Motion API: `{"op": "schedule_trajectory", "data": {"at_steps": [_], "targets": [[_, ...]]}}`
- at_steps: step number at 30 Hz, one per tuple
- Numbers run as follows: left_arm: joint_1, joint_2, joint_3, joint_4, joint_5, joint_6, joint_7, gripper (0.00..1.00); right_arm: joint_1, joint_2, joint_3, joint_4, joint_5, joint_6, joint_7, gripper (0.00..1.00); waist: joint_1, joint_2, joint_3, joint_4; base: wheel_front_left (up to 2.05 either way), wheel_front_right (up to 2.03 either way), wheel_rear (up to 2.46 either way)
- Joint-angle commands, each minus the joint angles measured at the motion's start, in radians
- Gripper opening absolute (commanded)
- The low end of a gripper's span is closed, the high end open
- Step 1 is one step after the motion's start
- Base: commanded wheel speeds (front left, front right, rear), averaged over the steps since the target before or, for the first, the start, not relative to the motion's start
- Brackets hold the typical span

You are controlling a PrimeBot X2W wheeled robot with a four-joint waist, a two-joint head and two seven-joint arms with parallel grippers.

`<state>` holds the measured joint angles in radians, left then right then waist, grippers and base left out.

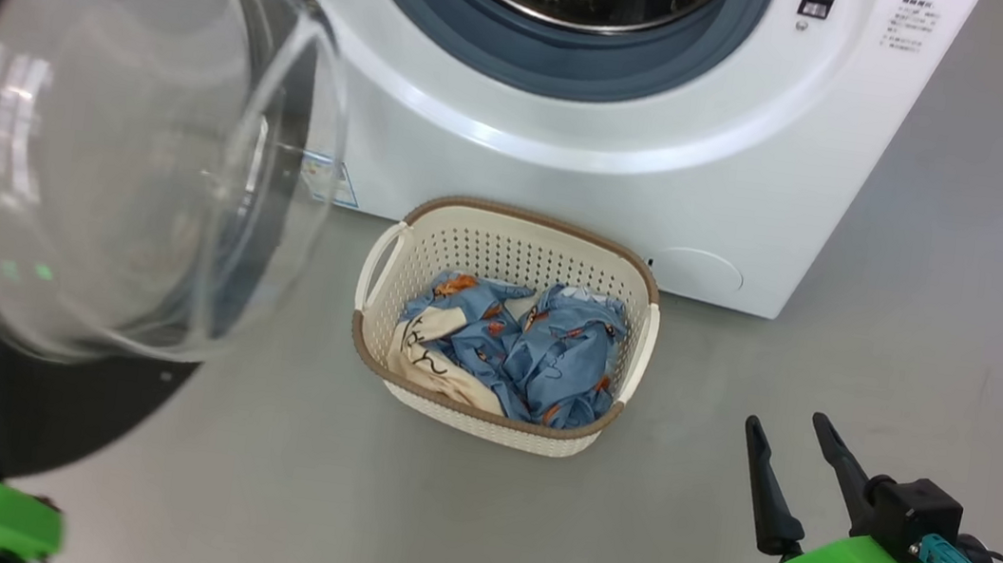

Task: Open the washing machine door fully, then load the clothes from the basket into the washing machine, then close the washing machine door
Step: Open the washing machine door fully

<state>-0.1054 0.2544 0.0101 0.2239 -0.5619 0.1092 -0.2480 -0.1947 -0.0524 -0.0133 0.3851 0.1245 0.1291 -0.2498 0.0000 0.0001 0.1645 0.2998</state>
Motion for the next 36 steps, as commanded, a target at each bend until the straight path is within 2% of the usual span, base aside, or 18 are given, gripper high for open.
{"op": "schedule_trajectory", "data": {"at_steps": [1, 9, 15, 25, 31, 36], "targets": [[-0.050, 0.056, 0.083, 0.009, -0.005, 0.002, -0.013, 0.00, -0.032, 0.001, 0.029, -0.019, -0.007, 0.002, -0.012, 1.00, 0.0000, -0.0001, 0.012, -0.007, 0.00, 0.00, 0.00], [-0.140, 0.062, 0.257, 0.101, 0.018, -0.034, -0.014, 0.00, -0.055, -0.010, 0.026, -0.017, -0.025, 0.002, -0.012, 1.00, 0.0000, -0.0001, 0.057, -0.016, 0.00, 0.00, 0.00], [-0.207, 0.069, 0.359, 0.179, 0.055, -0.087, -0.014, 0.00, -0.079, -0.011, 0.028, -0.023, -0.037, 0.002, -0.010, 1.00, 0.0000, -0.0001, 0.093, -0.026, 0.00, 0.00, 0.00], [-0.286, 0.048, 0.463, 0.262, 0.149, -0.160, -0.014, 0.00, -0.099, -0.004, 0.031, -0.012, -0.037, 0.002, -0.010, 1.00, 0.0000, -0.0001, 0.114, -0.038, 0.00, 0.00, 0.00], [-0.284, 0.019, 0.496, 0.248, 0.197, -0.183, -0.014, 0.00, -0.103, -0.001, 0.030, 0.000, -0.030, 0.002, -0.011, 1.00, 0.0000, -0.0001, 0.102, -0.049, 0.00, 0.00, 0.00], [-0.261, -0.027, 0.509, 0.185, 0.235, -0.209, -0.014, 0.00, -0.095, 0.001, 0.022, 0.005, -0.018, 0.002, -0.012, 1.00, 0.0000, -0.0001, 0.078, -0.055, 0.00, 0.00, 0.00]]}}
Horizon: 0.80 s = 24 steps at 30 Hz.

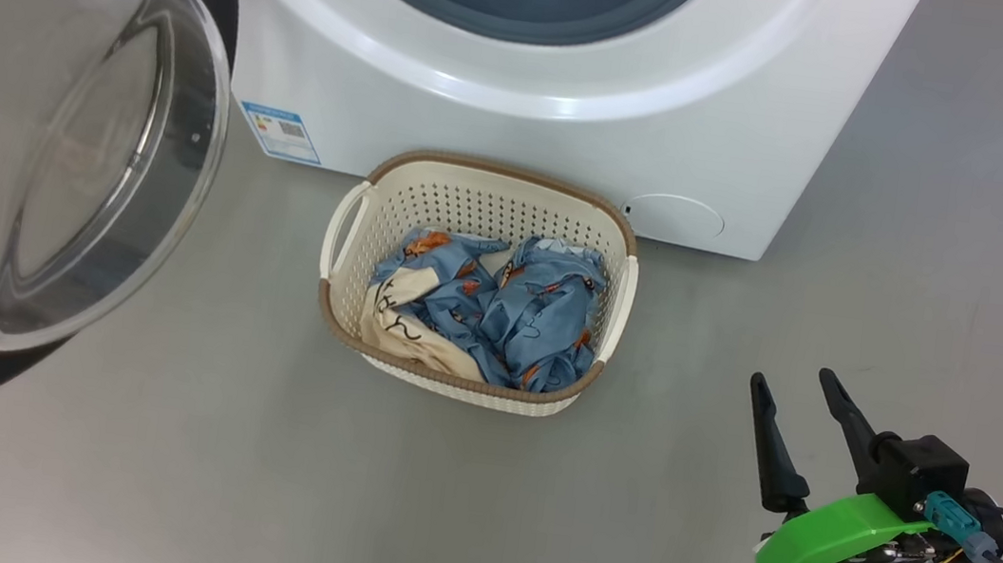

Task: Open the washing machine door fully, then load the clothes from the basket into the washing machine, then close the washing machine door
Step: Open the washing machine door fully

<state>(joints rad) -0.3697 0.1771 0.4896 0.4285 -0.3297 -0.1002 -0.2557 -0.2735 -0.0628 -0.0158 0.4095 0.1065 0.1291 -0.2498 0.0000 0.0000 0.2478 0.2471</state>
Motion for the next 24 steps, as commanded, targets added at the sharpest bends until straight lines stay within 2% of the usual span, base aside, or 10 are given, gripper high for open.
{"op": "schedule_trajectory", "data": {"at_steps": [1, 11, 24], "targets": [[0.009, 0.041, 0.030, -0.036, 0.010, -0.003, -0.006, 0.00, -0.014, 0.011, 0.024, -0.021, 0.001, 0.002, -0.012, 1.00, 0.0000, 0.0000, -0.010, -0.004, 0.00, 0.00, 0.00], [0.087, -0.051, -0.020, -0.198, 0.048, -0.027, -0.006, 0.00, 0.025, 0.012, 0.016, -0.040, 0.024, 0.002, -0.012, 1.00, 0.0000, 0.0000, -0.062, -0.026, 0.00, 0.00, 0.00], [0.208, -0.092, -0.172, -0.292, 0.055, -0.030, -0.006, 0.00, 0.068, 0.012, 0.014, -0.062, 0.030, 0.002, -0.012, 1.00, 0.0000, 0.0000, -0.118, -0.088, 0.00, 0.00, 0.00]]}}
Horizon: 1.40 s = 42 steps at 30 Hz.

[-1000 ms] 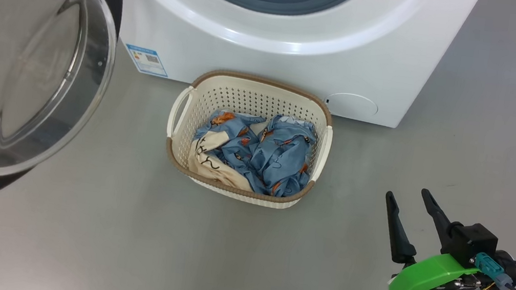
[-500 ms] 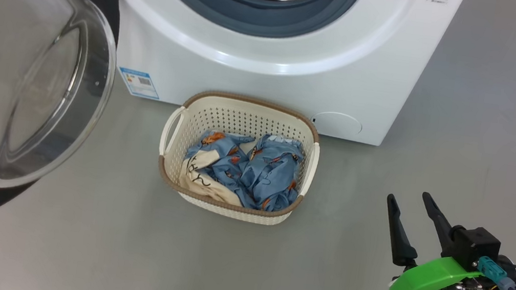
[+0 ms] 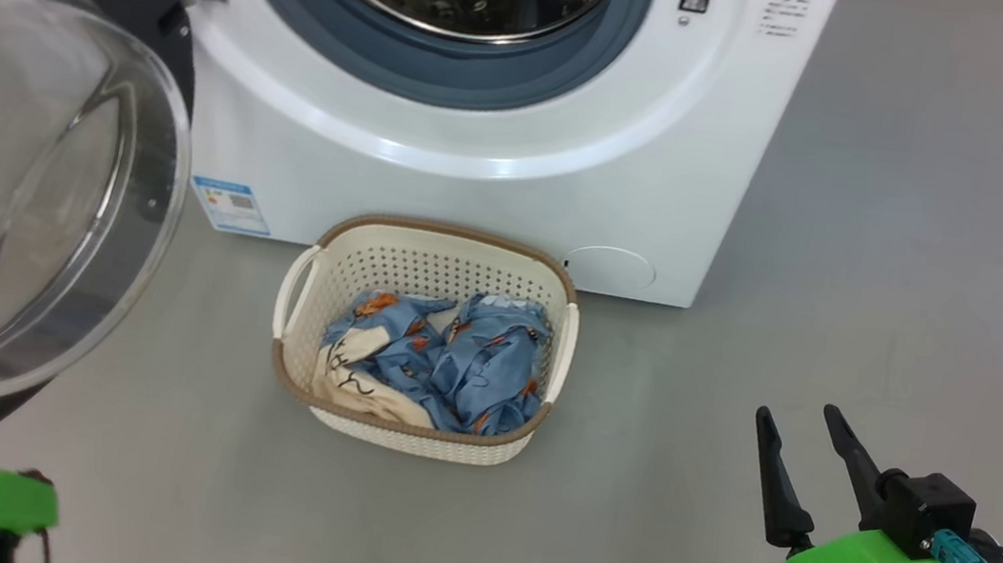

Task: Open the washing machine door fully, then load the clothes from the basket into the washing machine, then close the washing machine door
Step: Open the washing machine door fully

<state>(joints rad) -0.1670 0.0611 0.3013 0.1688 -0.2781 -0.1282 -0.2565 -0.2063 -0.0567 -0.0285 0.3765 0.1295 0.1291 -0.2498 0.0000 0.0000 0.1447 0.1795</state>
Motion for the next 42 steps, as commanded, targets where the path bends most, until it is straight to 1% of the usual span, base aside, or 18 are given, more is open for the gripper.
{"op": "schedule_trajectory", "data": {"at_steps": [1, 6, 7, 8, 9, 10, 11, 12, 21, 30, 35, 42], "targets": [[0.016, 0.024, 0.003, -0.034, 0.001, -0.002, -0.005, 0.00, 0.002, 0.006, 0.028, -0.034, 0.001, 0.002, -0.012, 1.00, 0.0000, 0.0000, -0.018, -0.028, 0.00, 0.00, 0.00], [0.062, 0.025, -0.056, -0.046, 0.009, -0.002, -0.005, 0.00, 0.018, 0.006, 0.037, -0.071, -0.002, 0.002, -0.012, 1.00, 0.0000, 0.0000, -0.031, -0.067, 0.00, 0.00, 0.00], [0.069, 0.024, -0.063, -0.047, 0.007, -0.002, -0.005, 0.11, 0.022, 0.006, 0.038, -0.078, 0.000, 0.002, -0.012, 1.00, 0.0000, 0.0000, -0.034, -0.075, 0.00, 0.00, 0.00], [0.076, 0.023, -0.073, -0.046, 0.004, -0.002, -0.005, 0.26, 0.025, 0.006, 0.040, -0.084, 0.001, 0.002, -0.012, 1.00, 0.0000, 0.0000, -0.037, -0.084, 0.00, 0.00, 0.00], [0.082, 0.024, -0.081, -0.047, 0.004, -0.002, -0.005, 0.39, 0.029, 0.006, 0.042, -0.090, 0.003, 0.002, -0.012, 1.00, 0.0000, 0.0000, -0.039, -0.093, 0.00, 0.00, 0.00], [0.087, 0.024, -0.087, -0.050, 0.003, -0.002, -0.005, 0.49, 0.033, 0.006, 0.045, -0.096, 0.005, 0.002, -0.012, 1.00, 0.0000, 0.0000, -0.042, -0.101, 0.00, 0.00, 0.00], [0.092, 0.028, -0.096, -0.053, 0.004, -0.002, -0.005, 0.79, 0.037, 0.006, 0.047, -0.102, 0.006, 0.002, -0.012, 1.00, 0.0000, 0.0000, -0.045, -0.109, 0.00, 0.00, 0.00], [0.096, 0.030, -0.103, -0.057, 0.003, -0.002, -0.005, 1.00, 0.041, 0.006, 0.048, -0.109, 0.004, 0.002, -0.012, 1.00, 0.0000, 0.0000, -0.047, -0.117, 0.00, 0.00, 0.00], [0.134, 0.043, -0.141, -0.059, 0.006, -0.002, -0.005, 1.00, 0.076, 0.006, 0.051, -0.170, 0.002, 0.002, -0.012, 1.00, 0.0000, 0.0000, -0.059, -0.173, 0.00, 0.00, 0.00], [0.161, 0.078, -0.185, -0.036, 0.021, -0.002, -0.005, 1.00, 0.102, 0.006, 0.052, -0.219, -0.005, 0.002, -0.012, 1.00, 0.0000, 0.0000, -0.065, -0.208, 0.00, 0.00, 0.00], [0.183, 0.072, -0.191, -0.040, 0.024, -0.002, -0.005, 1.00, 0.107, 0.006, 0.052, -0.229, -0.007, 0.002, -0.012, 1.00, 0.0000, 0.0000, -0.073, -0.214, 0.00, 0.00, 0.00], [0.195, 0.055, -0.182, -0.045, 0.030, -0.002, -0.005, 1.00, 0.115, 0.006, 0.046, -0.229, -0.008, 0.002, -0.012, 1.00, 0.0000, 0.0000, -0.071, -0.205, 0.00, 0.00, 0.00]]}}
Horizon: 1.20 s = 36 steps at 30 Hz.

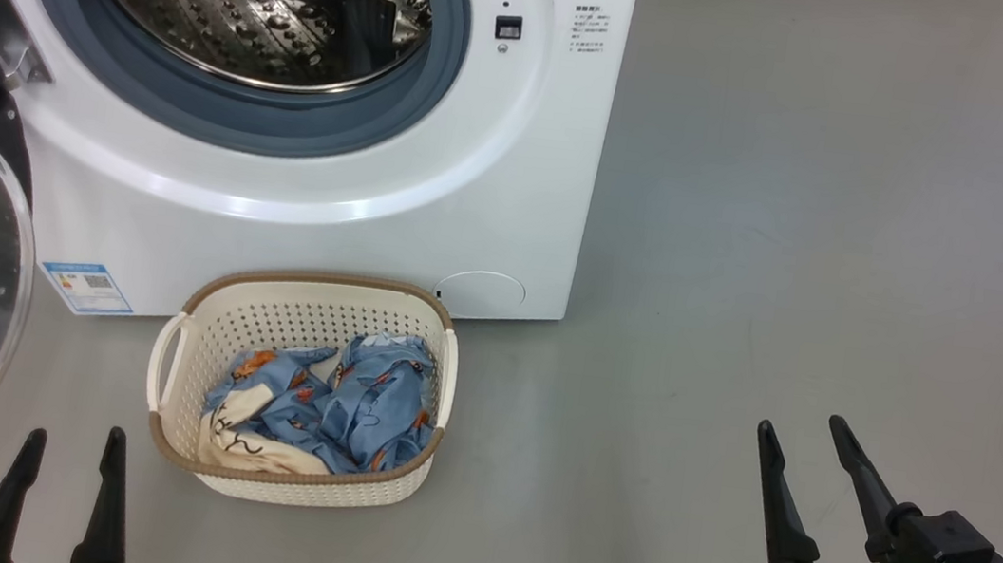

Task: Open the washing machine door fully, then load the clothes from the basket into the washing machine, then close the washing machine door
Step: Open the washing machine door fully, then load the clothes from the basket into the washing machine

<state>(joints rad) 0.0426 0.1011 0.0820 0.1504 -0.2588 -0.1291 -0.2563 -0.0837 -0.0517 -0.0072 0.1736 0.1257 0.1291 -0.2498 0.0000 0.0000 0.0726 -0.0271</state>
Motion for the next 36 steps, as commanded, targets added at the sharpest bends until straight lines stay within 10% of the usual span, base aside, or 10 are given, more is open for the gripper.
{"op": "schedule_trajectory", "data": {"at_steps": [1, 36], "targets": [[-0.014, 0.015, 0.038, -0.026, 0.011, -0.001, -0.005, 1.00, -0.008, 0.001, 0.024, -0.025, -0.005, 0.002, -0.012, 1.00, 0.0000, 0.0000, 0.001, 0.003, 0.00, 0.00, 0.00], [-0.032, 0.012, 0.037, -0.036, 0.016, -0.001, -0.006, 1.00, -0.002, 0.001, 0.010, 0.008, 0.003, 0.002, -0.012, 1.00, 0.0000, 0.0000, -0.002, 0.053, 0.00, 0.00, 0.00]]}}
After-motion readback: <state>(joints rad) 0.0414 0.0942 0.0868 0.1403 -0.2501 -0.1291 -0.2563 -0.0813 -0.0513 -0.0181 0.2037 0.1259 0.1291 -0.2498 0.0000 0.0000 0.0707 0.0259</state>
